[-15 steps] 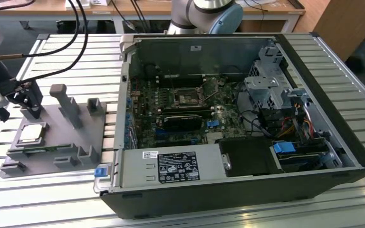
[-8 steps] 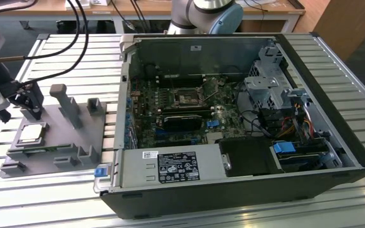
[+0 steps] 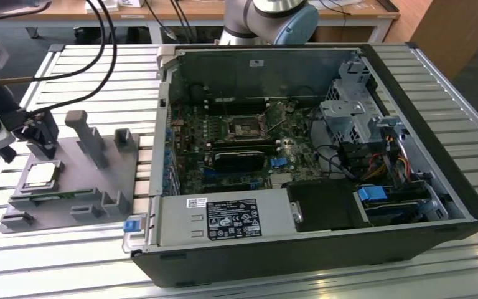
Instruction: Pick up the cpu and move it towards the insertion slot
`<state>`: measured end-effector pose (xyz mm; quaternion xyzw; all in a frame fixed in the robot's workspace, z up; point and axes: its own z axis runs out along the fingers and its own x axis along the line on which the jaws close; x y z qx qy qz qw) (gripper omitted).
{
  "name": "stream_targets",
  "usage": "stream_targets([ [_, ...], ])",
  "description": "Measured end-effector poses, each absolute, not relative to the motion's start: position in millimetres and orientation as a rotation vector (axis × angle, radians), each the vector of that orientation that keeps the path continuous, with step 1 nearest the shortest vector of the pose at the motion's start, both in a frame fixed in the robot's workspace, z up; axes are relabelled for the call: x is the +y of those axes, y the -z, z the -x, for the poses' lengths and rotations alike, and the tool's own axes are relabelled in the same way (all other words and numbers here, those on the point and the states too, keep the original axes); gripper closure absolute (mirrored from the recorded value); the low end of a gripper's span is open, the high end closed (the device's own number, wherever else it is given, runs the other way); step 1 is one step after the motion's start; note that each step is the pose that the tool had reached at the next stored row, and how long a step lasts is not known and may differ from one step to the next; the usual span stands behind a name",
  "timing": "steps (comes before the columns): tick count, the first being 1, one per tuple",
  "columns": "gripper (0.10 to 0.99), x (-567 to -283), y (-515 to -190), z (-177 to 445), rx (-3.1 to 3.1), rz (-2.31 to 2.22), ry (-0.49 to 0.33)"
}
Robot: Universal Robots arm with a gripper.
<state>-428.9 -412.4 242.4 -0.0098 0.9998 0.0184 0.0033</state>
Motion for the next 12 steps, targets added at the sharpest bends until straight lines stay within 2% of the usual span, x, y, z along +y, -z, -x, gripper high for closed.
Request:
stream_targets([
  [12,0.38,-412.9,-229.3,431.0,3.134,0.033,-0.058],
])
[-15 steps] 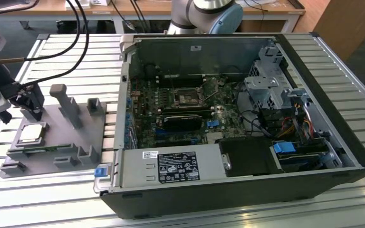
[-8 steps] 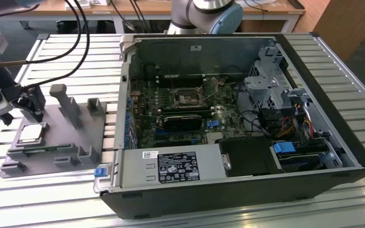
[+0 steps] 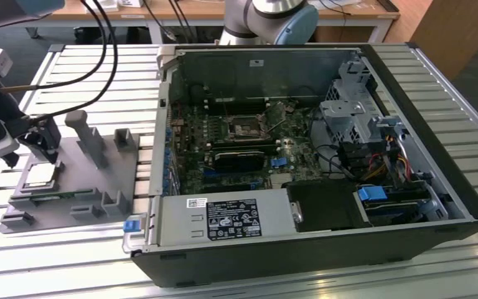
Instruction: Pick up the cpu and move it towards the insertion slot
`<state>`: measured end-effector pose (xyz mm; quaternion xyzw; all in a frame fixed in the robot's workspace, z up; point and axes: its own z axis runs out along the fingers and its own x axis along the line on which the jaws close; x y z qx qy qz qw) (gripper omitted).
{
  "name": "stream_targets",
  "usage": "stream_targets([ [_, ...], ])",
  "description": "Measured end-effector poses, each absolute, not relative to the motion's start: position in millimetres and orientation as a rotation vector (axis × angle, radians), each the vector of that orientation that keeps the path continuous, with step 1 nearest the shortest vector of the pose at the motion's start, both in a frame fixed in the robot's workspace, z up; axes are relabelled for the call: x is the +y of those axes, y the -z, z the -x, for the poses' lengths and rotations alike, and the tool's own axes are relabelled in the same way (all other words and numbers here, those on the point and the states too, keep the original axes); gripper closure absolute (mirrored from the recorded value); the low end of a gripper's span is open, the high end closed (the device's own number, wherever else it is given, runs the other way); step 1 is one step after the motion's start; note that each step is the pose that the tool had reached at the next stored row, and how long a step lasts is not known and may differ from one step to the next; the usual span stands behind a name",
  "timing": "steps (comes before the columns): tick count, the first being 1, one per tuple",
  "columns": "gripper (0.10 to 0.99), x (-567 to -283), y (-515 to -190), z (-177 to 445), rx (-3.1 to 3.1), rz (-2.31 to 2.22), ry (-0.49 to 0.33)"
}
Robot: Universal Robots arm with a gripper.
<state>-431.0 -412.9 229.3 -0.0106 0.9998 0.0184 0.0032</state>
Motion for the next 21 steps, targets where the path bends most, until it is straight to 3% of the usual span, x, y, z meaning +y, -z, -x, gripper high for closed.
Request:
stream_targets([
  [21,0.38,-413.8,-209.6,438.2,3.134,0.033,-0.058],
])
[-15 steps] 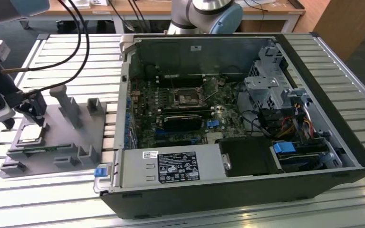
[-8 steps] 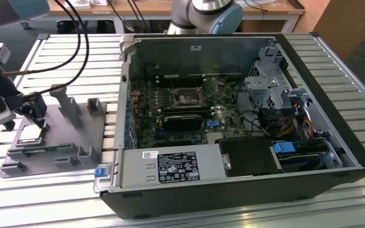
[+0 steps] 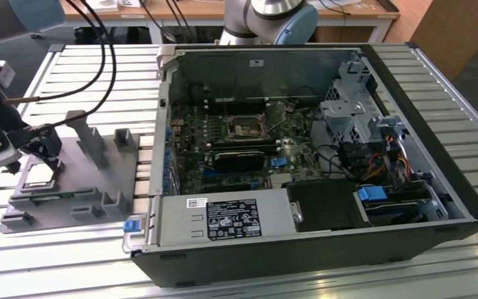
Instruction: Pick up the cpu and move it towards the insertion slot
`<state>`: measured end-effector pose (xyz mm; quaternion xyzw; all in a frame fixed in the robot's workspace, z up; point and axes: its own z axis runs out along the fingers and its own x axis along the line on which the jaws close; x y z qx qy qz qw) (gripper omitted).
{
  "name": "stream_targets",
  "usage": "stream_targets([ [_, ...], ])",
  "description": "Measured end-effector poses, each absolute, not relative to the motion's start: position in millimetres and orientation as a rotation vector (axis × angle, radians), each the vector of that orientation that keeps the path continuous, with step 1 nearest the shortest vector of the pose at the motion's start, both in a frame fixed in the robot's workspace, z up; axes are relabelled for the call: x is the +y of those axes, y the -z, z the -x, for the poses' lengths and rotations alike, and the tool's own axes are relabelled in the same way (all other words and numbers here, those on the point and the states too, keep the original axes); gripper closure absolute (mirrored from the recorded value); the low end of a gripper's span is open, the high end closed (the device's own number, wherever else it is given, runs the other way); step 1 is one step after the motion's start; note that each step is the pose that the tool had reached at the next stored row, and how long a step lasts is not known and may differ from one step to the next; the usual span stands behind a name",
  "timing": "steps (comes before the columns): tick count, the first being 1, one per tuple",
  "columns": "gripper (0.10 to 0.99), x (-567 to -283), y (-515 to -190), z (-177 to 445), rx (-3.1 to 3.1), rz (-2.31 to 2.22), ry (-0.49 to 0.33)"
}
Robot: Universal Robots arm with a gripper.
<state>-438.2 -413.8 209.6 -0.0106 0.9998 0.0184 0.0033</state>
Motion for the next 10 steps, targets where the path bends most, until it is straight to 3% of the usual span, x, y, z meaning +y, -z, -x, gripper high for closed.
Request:
stream_targets([
  [10,0.38,-413.9,-198.6,441.1,3.134,0.033,-0.058],
])
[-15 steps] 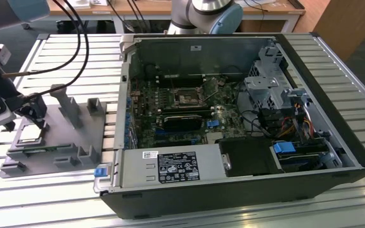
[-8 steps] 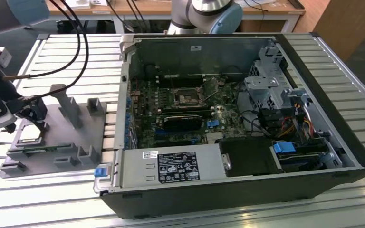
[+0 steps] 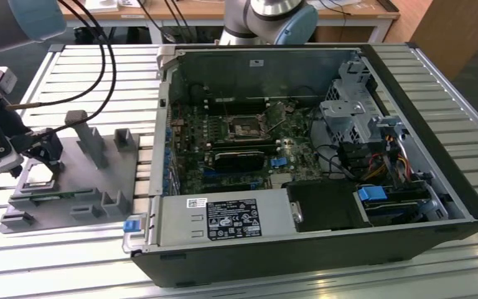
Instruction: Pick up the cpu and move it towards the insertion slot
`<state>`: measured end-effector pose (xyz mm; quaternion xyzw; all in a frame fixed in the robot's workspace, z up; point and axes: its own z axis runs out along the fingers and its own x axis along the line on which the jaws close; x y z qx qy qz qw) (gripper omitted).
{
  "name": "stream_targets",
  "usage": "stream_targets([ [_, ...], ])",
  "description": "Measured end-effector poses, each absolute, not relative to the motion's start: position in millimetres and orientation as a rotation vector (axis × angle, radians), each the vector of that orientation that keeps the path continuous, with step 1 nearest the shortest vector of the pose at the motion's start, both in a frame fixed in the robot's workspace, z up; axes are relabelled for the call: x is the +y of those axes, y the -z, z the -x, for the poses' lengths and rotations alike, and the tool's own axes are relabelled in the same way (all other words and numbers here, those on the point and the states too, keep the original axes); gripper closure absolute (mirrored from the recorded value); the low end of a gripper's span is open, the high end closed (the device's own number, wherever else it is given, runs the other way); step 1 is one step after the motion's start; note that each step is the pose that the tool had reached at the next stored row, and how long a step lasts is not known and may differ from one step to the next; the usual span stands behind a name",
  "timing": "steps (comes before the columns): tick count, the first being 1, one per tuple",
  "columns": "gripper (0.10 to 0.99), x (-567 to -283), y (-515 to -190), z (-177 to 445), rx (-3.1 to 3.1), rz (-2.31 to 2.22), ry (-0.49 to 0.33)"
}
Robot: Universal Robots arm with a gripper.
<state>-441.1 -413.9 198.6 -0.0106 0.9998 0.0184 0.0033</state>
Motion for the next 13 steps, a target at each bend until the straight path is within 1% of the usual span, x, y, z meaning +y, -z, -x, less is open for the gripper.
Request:
stream_targets([
  [13,0.38,-413.9,-188.7,441.3,3.134,0.033,-0.058],
])
